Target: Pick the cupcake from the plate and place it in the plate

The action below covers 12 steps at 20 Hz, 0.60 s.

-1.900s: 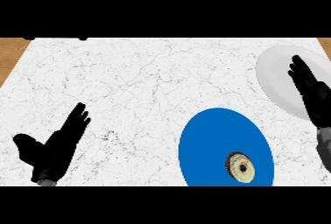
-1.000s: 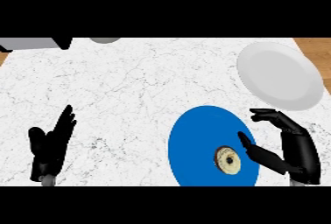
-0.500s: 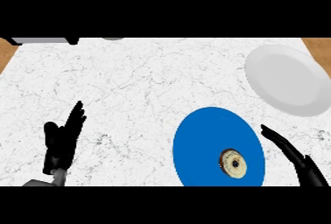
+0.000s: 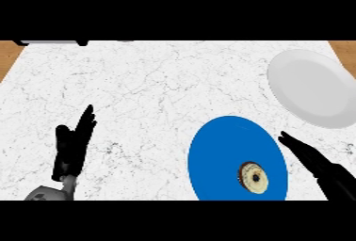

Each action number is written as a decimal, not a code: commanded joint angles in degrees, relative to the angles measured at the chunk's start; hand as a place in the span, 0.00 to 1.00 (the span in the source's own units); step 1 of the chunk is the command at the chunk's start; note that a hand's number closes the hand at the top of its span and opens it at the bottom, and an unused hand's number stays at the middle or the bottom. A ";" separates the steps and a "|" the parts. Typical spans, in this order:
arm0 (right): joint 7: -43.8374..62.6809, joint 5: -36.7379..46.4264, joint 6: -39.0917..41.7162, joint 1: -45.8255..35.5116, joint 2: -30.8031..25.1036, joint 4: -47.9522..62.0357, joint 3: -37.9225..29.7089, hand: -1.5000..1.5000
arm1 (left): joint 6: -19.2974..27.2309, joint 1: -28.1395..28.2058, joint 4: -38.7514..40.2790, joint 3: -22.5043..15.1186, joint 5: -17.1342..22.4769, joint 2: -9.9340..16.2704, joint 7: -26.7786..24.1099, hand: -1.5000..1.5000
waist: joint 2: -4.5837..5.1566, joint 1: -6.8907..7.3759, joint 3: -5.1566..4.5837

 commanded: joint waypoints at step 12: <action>19.19 1.34 20.65 -8.19 8.09 -0.71 1.82 0.00 | -3.50 0.35 1.80 3.95 -3.96 -3.96 -0.63 0.50 | -0.12 -0.23 0.16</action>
